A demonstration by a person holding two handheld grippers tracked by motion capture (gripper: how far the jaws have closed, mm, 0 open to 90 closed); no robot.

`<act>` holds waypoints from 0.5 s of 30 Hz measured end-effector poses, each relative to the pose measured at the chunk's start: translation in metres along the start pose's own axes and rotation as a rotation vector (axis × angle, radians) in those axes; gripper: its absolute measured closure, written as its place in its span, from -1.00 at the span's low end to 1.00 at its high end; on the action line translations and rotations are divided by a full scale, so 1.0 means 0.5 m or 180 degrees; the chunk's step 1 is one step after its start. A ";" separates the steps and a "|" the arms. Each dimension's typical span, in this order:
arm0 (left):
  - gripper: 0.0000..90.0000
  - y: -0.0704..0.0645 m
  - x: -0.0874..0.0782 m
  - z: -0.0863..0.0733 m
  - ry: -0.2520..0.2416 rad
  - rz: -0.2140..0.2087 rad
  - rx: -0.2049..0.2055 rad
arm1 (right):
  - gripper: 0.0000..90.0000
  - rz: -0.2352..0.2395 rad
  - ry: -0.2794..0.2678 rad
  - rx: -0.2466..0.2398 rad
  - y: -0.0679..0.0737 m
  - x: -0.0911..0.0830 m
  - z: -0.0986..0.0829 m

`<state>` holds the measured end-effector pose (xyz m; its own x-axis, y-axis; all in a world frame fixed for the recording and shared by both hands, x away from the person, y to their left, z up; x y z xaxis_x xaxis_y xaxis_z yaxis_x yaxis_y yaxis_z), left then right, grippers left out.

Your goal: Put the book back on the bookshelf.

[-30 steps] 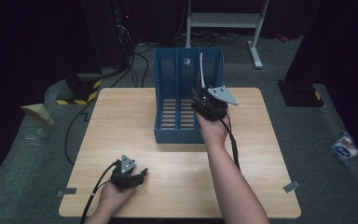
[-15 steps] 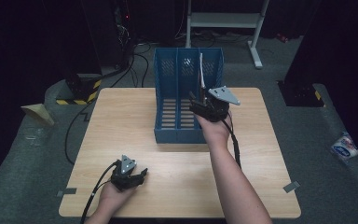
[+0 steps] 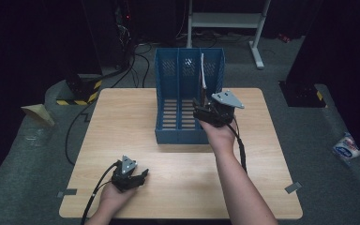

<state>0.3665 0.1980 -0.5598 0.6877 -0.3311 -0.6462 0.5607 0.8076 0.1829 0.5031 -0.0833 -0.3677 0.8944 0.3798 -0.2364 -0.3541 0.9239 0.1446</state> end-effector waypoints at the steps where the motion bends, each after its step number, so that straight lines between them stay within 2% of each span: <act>1: -0.21 0.000 0.000 0.000 0.0001 -0.0004 0.0000 | -0.82 0.0001 -0.0007 -0.0009 0.000 -0.004 -0.001; 3: -0.21 0.000 0.000 0.000 0.0001 -0.0003 0.0001 | -0.82 -0.0009 -0.0065 -0.0031 -0.001 -0.011 -0.003; 15: -0.21 0.000 0.000 0.000 -0.0002 0.0004 0.0001 | -0.82 0.0078 -0.0035 -0.0063 -0.010 -0.050 -0.033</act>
<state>0.3665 0.1979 -0.5598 0.6887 -0.3304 -0.6455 0.5600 0.8078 0.1841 0.4781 -0.0965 -0.3784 0.8882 0.4020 -0.2225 -0.3813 0.9151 0.1311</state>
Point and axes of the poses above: each handheld gripper's, and its own axes: x roughly forward along the jaws, z roughly out of its top, y roughly to its left, the point moved 5 cm from there along x, roughly forward along the jaws, and after that the axes turned 9 degrees about x, right-handed, at the moved point
